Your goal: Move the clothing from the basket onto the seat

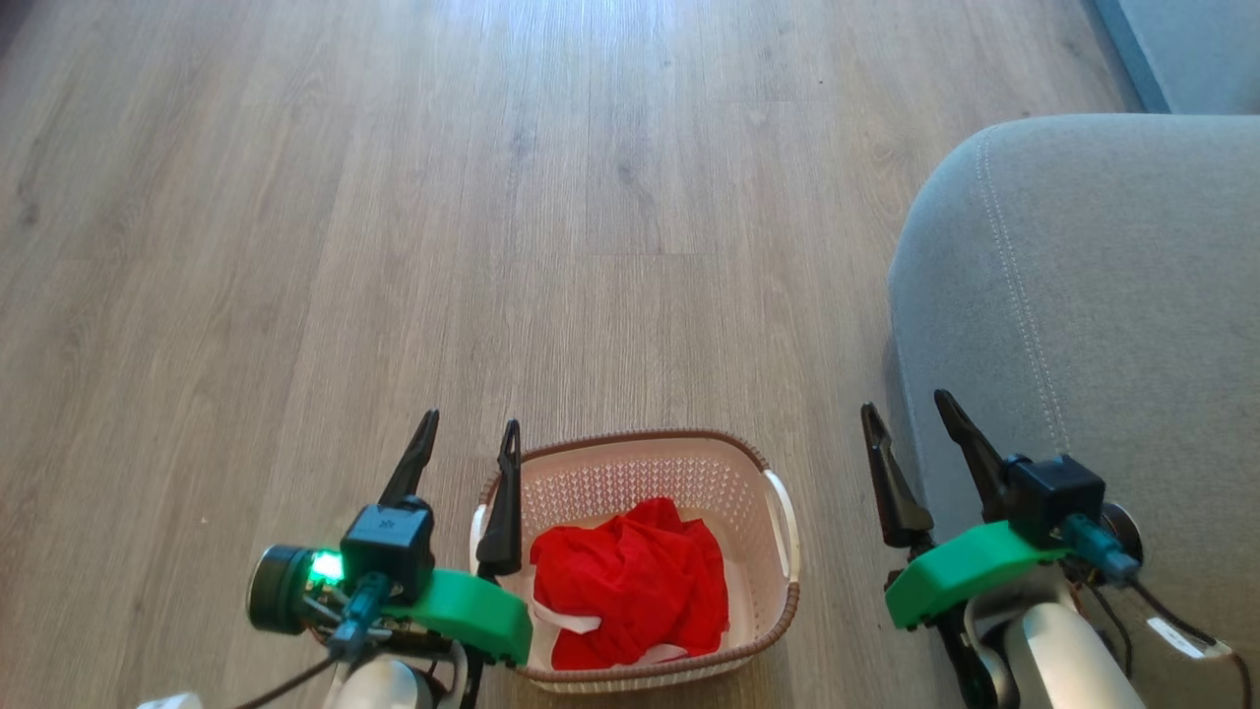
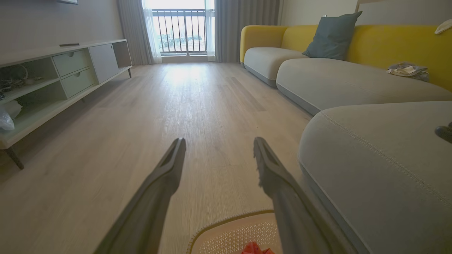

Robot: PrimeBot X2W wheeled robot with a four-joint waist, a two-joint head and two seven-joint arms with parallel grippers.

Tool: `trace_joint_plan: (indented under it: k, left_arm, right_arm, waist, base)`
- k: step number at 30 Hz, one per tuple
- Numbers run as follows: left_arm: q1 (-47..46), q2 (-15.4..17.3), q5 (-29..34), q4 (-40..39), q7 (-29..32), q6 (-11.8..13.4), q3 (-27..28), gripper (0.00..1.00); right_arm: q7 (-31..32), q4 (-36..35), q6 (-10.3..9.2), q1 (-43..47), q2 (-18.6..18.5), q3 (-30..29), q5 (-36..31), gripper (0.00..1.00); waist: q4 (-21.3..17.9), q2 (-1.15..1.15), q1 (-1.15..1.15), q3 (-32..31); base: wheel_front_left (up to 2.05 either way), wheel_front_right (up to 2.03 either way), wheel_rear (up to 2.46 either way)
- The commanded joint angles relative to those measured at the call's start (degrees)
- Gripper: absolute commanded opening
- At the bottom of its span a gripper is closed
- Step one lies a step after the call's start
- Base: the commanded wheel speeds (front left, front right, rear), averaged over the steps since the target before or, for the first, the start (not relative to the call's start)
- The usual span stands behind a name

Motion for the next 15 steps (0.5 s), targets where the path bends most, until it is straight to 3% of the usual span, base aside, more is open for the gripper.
trace_joint_plan:
  k: [1, 7, 15]
  left_arm:
    - [-1.8, 0.1, 2.0, -1.6, -0.8, 0.5, 1.3, 1.0]
    - [-2.0, 0.0, 5.7, -1.5, -1.8, 0.8, 0.8, 1.0]
    - [-1.9, 0.0, 4.8, -1.2, -1.8, 0.5, 0.8, 1.0]
  right_arm:
    - [-1.3, -1.5, 0.4, -3.1, -0.6, 1.8, -2.0, 1.0]
    - [-2.3, -1.0, 0.42, -3.7, -0.6, 2.4, -5.9, 1.0]
    - [-2.3, -0.3, 0.42, -3.8, -0.6, 2.2, -5.4, 1.0]
  waist:
    - [0.0, 0.0, 0.0, 0.0]
    - [0.2, 0.0, 0.0, 0.0]
    - [0.3, 0.0, 0.0, -0.2]
  base:
    - [0.0, 0.0, 0.0]
    - [0.0, 0.0, 0.0]
    - [0.0, 0.0, 0.0]
